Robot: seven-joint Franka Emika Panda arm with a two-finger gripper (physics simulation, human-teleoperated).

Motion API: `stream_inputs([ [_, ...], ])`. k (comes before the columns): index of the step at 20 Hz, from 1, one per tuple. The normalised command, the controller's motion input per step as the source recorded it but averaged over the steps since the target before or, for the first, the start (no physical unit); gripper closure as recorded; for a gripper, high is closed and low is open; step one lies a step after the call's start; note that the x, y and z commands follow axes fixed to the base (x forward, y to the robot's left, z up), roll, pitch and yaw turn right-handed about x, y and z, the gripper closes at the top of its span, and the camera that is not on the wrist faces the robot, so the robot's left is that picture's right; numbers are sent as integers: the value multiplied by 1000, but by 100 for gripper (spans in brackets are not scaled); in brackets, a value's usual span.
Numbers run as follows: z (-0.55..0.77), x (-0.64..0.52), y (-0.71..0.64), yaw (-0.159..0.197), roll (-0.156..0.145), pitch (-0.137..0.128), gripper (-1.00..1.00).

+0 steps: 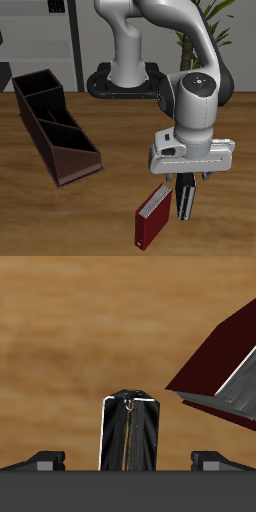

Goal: Place the striped book into the right desk caddy's back compartment

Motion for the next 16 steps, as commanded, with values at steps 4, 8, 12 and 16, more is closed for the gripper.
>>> stream_inputs([
  [4,-155,3,-9,-4,6,40,-100],
  [8,-230,15,-23,-25,39,88,-100],
  [12,-59,-34,-37,1,10,9,100],
  [16,40,-26,-40,-6,5,0,100],
])
